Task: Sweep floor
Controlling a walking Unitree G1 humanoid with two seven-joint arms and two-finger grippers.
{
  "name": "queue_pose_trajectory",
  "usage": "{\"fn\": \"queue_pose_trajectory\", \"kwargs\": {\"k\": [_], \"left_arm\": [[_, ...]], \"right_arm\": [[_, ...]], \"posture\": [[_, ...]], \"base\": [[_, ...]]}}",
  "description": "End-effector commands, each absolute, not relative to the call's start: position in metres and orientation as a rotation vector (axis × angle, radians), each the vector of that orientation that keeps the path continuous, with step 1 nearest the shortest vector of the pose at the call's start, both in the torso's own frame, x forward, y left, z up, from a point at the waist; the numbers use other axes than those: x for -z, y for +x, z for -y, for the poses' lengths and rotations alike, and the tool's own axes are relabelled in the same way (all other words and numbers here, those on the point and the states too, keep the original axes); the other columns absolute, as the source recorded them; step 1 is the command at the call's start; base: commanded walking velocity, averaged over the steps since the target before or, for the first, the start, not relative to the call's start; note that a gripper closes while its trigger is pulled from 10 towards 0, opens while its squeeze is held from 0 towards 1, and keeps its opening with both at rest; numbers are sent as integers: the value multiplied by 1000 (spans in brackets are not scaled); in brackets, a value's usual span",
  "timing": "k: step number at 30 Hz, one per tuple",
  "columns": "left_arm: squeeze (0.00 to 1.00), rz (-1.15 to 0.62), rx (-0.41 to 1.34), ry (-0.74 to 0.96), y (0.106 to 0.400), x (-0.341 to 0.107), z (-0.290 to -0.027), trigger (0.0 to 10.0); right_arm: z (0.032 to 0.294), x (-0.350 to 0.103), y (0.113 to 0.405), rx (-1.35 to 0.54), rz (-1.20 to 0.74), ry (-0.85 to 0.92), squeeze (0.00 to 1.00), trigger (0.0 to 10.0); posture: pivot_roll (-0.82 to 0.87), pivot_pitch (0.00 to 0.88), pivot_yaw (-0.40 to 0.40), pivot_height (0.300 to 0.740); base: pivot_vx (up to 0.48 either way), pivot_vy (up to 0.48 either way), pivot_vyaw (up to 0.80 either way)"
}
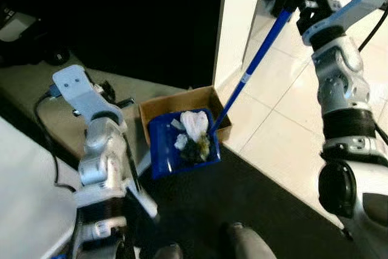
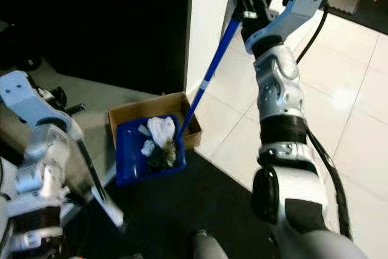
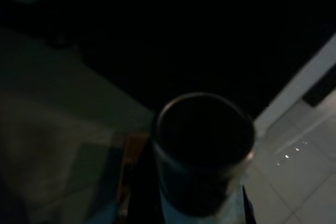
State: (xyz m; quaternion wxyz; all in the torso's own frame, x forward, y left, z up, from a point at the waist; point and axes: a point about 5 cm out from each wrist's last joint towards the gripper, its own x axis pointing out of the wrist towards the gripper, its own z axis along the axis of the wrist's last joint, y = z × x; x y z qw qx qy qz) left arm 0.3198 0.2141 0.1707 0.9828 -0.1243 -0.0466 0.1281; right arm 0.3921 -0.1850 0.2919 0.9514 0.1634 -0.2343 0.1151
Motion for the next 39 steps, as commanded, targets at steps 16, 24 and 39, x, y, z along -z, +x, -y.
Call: {"fn": "queue_pose_trajectory", "kwargs": {"k": [16, 24, 39], "left_arm": [[0, 134, -259, -226, 319, -177, -215, 10000], [0, 144, -180, -203, 320, -180, -204, 10000], [0, 146, -97, -192, 323, -181, -192, 10000]], "right_arm": [[183, -303, 391, -238, 544, 341, 0, 10000], [189, -305, 391, -182, 558, 308, 0, 10000], [199, -301, 392, -124, 548, 296, 0, 10000]], "posture": [[27, 81, -19, 740], [25, 83, -16, 740], [22, 76, 5, 740]], "base": [[480, 0, 0], [480, 0, 0], [346, -48, 0]]}}
